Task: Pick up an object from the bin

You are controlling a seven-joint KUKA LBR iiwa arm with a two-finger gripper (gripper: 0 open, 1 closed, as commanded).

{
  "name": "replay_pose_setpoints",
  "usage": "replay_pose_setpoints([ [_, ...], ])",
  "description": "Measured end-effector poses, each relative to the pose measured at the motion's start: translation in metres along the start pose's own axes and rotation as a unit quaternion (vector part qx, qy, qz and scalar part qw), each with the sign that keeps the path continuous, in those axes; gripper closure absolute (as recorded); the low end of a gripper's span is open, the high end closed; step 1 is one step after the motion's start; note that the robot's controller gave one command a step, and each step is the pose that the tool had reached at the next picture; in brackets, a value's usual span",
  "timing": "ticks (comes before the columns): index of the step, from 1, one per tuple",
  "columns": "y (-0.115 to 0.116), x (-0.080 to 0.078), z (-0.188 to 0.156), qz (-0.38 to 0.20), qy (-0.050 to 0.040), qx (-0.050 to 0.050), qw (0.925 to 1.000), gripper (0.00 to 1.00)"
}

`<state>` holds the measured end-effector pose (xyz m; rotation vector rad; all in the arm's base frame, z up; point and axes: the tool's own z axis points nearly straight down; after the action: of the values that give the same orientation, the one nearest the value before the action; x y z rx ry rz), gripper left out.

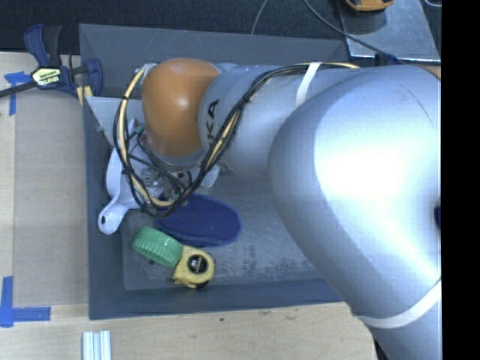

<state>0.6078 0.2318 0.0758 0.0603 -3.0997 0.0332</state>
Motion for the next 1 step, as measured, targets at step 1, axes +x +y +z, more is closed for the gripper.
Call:
replay_pose_setpoints([
  [1, 0.0, 0.0, 0.0, 0.0, 0.0, 0.0, 1.0, 1.0],
])
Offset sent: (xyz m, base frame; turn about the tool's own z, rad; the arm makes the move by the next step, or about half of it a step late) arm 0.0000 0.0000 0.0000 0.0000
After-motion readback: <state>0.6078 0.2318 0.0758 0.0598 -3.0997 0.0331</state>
